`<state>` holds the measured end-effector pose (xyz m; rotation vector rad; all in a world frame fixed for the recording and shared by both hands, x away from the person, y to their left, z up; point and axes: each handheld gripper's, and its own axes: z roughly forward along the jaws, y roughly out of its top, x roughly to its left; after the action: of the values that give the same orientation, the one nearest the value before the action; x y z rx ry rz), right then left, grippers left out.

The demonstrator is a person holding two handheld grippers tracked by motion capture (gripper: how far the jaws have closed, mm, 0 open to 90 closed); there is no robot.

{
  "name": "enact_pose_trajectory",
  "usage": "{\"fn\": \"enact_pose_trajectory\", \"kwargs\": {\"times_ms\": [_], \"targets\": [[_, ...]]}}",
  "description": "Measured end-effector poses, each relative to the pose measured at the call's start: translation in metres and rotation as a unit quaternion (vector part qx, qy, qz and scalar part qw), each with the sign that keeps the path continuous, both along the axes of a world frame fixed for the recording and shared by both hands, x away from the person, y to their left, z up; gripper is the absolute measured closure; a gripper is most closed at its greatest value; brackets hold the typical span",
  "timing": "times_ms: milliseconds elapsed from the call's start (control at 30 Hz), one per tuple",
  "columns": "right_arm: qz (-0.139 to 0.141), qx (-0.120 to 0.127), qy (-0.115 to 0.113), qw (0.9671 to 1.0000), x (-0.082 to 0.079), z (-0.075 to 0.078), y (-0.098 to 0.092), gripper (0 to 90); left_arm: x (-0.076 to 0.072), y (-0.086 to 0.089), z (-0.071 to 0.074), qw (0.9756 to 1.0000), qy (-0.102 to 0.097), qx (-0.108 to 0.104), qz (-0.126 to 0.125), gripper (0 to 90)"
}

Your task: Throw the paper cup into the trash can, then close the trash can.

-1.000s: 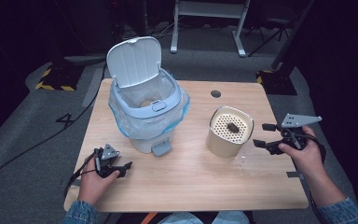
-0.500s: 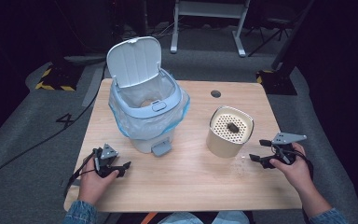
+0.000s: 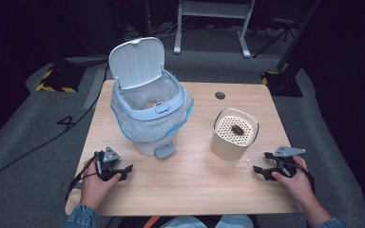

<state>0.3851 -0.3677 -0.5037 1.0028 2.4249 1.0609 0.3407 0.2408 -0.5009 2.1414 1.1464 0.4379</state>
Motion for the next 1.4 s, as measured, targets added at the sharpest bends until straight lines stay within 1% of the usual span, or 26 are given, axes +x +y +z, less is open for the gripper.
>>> {"fn": "enact_pose_trajectory", "kwargs": {"times_ms": [133,167,267,367,467,567,733,767,933,1000,1033,1100,1233,1400], "targets": [[-0.001,-0.001,-0.002,1.0000,-0.001,0.000,0.000,14.8,0.000,0.001,0.001,1.0000,0.001,0.003,-0.001,32.0],[-0.010,0.000,-0.001,0.9999,-0.003,0.000,0.001,14.9,0.000,0.001,0.001,1.0000,0.001,0.005,0.000,32.0],[-0.014,0.000,-0.001,0.9999,-0.003,-0.001,0.002,14.6,0.001,0.003,0.003,1.0000,0.000,0.008,0.005,33.3],[-0.014,0.000,-0.001,0.9999,-0.003,-0.001,0.002,14.6,0.000,0.005,0.005,1.0000,-0.003,-0.002,0.008,33.4],[-0.014,0.000,-0.001,0.9999,-0.003,-0.001,0.002,14.6,0.000,0.006,0.008,0.9999,-0.004,-0.012,0.004,33.5],[-0.014,0.000,-0.001,0.9999,-0.003,-0.001,0.002,14.6,-0.001,0.006,0.012,0.9999,-0.007,-0.010,0.002,33.6],[-0.014,0.000,-0.002,0.9999,-0.003,-0.001,0.002,14.7,0.000,0.004,0.020,0.9998,-0.009,-0.014,-0.008,33.6],[-0.014,0.000,-0.002,0.9999,-0.003,-0.001,0.002,14.7,0.000,0.005,0.023,0.9997,-0.012,-0.020,-0.009,33.6],[-0.014,0.000,-0.002,0.9999,-0.003,-0.001,0.002,14.6,0.001,0.009,0.045,0.9985,-0.024,-0.048,-0.014,34.1],[-0.014,0.000,-0.002,0.9999,-0.003,-0.001,0.002,14.7,0.002,0.011,0.057,0.9977,-0.032,-0.058,-0.016,34.6],[-0.014,0.000,-0.002,0.9999,-0.003,-0.001,0.002,14.6,0.001,0.013,0.065,0.9969,-0.036,-0.068,-0.018,34.7],[-0.014,0.000,-0.002,0.9999,-0.003,-0.001,0.002,14.6,0.000,0.015,0.076,0.9958,-0.044,-0.076,-0.024,34.8],[-0.014,0.000,-0.002,0.9999,-0.003,-0.001,0.002,14.6,-0.003,0.018,0.102,0.9941,-0.069,-0.079,-0.027,34.9],[-0.014,0.000,-0.002,0.9999,-0.003,-0.001,0.002,14.6,-0.002,0.020,0.133,0.9907,-0.094,-0.091,-0.038,35.0]]}}
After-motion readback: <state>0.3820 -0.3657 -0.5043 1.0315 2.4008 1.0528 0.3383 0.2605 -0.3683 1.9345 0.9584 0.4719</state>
